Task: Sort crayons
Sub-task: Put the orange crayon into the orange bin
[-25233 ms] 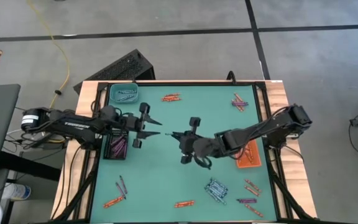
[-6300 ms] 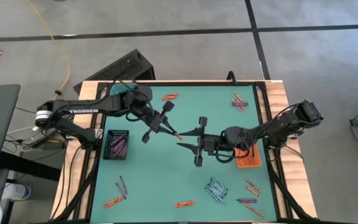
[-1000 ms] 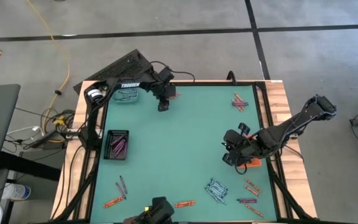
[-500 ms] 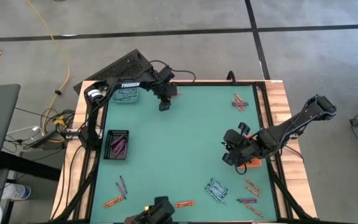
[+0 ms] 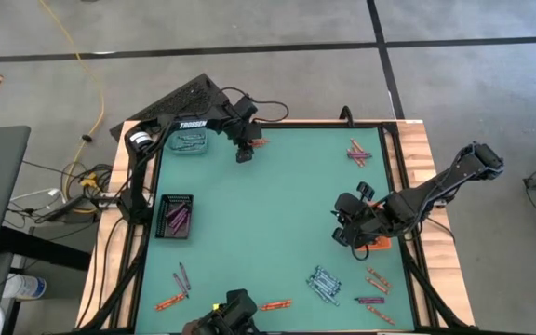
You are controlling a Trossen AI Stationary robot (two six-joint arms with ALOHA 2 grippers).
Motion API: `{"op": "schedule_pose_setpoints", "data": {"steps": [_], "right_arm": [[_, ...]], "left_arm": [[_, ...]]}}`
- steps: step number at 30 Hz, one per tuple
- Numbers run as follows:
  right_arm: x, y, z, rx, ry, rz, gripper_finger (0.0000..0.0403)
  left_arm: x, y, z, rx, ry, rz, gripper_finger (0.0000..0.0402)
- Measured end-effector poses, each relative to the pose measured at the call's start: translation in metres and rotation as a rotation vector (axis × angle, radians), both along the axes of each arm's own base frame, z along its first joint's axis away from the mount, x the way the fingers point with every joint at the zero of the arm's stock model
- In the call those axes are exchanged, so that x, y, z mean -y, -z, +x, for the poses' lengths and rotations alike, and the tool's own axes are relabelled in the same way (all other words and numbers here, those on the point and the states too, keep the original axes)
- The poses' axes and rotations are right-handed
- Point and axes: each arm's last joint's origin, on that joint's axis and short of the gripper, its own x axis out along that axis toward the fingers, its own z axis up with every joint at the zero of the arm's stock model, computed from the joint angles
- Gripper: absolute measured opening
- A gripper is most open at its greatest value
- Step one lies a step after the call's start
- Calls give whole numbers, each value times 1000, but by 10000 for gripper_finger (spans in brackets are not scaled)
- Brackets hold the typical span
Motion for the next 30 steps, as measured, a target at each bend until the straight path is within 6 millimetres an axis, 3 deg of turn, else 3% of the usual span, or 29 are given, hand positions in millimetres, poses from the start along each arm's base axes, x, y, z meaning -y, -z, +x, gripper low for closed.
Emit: {"op": "schedule_pose_setpoints", "data": {"steps": [19, 30], "right_arm": [[-1, -1, 1, 17, 2, 11, 84], [-1, -1, 2, 21, 2, 14, 84]], "left_arm": [[3, 6, -6, -44, -13, -51, 195], [19, 8, 0, -99, 42, -66, 133]]}}
